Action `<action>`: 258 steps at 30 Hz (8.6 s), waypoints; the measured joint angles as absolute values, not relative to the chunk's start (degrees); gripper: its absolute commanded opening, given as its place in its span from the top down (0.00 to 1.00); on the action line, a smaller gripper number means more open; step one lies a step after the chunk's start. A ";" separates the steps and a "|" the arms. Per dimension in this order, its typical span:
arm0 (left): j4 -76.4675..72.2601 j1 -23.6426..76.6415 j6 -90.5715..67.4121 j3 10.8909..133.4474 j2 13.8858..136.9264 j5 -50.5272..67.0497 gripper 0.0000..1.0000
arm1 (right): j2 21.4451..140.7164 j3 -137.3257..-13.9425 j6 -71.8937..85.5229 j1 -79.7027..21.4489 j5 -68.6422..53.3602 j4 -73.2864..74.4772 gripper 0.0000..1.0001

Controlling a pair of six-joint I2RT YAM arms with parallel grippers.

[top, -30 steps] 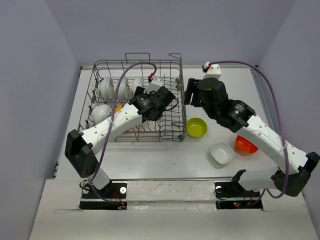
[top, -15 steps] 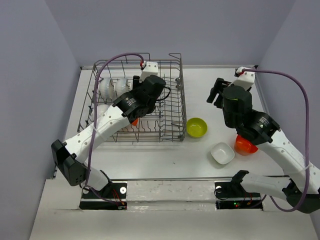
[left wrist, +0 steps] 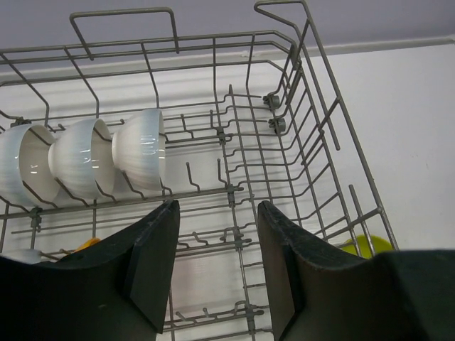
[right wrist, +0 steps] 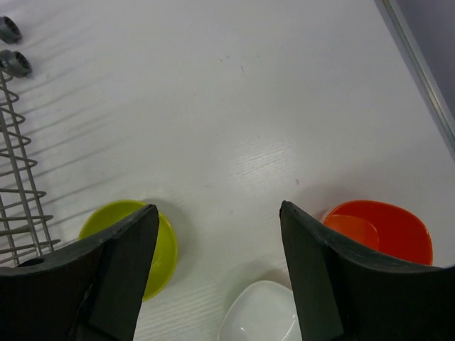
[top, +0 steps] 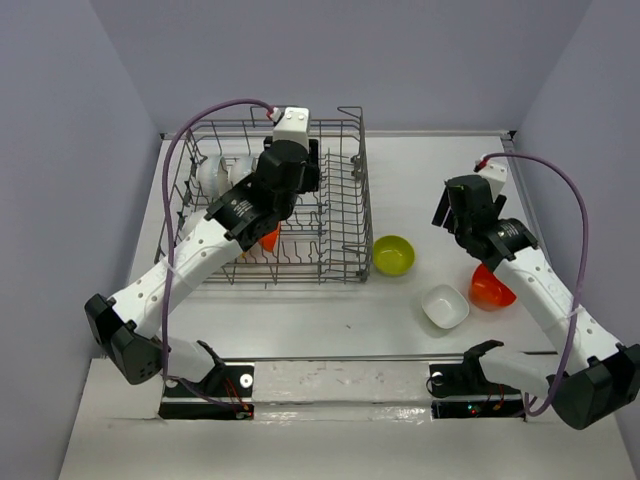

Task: Load the bowls into the dish rack
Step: Pick up the bowl from the center of the board, then pass from the right arm to the left

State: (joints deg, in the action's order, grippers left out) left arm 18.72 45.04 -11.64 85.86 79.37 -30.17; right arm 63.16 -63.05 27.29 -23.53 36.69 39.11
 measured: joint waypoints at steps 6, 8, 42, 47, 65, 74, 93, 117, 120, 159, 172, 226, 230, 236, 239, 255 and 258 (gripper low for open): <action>16.36 42.30 -11.44 82.87 76.49 -26.65 0.42 | 63.94 -59.75 28.56 -20.27 29.50 38.70 0.26; 15.68 42.28 -11.42 82.56 76.05 -25.89 0.43 | 64.49 -59.11 28.84 -20.21 27.68 38.22 0.27; 14.35 42.28 -11.46 79.40 74.72 -23.81 0.42 | 65.82 -48.73 31.11 -15.35 10.68 29.06 0.29; 14.35 42.28 -11.44 79.40 74.74 -23.62 0.42 | 66.76 -48.73 31.09 -14.57 9.54 28.86 0.31; 14.35 42.28 -11.51 79.40 76.12 -22.26 0.42 | 72.55 -45.80 31.51 -14.57 0.82 22.59 0.39; 14.37 42.28 -12.16 79.40 76.12 -20.91 0.42 | 73.67 -42.72 32.16 -14.57 -1.26 19.99 0.46; 17.10 44.16 -12.34 79.46 76.12 -20.03 0.43 | 81.62 -44.12 32.84 -14.57 -2.42 15.68 0.50; 21.78 48.21 -11.81 82.94 75.90 -22.98 0.43 | 86.28 -49.04 32.77 -14.57 -2.39 13.78 0.66; 22.68 48.69 -11.66 83.31 75.90 -23.05 0.43 | 86.28 -49.04 32.77 -14.57 -2.39 13.61 0.67; 26.87 55.37 -8.12 90.26 78.41 -24.25 0.43 | 81.01 -48.56 29.93 -14.57 4.40 19.16 0.99; 28.53 59.72 -0.84 96.79 79.29 -23.66 0.31 | 71.05 -75.09 27.46 -14.57 6.37 35.73 0.99; 24.18 70.39 29.61 93.23 87.31 -38.20 0.47 | 93.03 -122.76 23.70 -36.36 11.49 66.89 0.99; 24.05 70.04 29.58 93.23 87.53 -38.00 0.52 | 92.92 -122.45 23.53 -36.42 11.44 66.89 0.99; 23.79 69.97 29.63 93.23 87.70 -37.45 0.64 | 92.36 -121.97 22.79 -36.47 11.44 66.89 0.99; 23.99 69.97 29.78 93.23 87.70 -35.90 0.69 | 92.12 -121.97 22.24 -36.47 11.44 66.85 0.99; 24.84 69.47 29.58 93.34 87.70 -31.44 1.00 | 90.48 -120.11 21.19 -36.47 11.73 66.28 0.87; 24.91 69.30 29.36 93.34 87.70 -30.65 1.00 | 89.78 -119.74 21.41 -36.47 11.77 65.76 0.77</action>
State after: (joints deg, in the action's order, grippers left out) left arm 24.91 69.30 29.36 93.34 87.70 -30.65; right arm 89.78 -119.74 21.41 -36.47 11.77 65.76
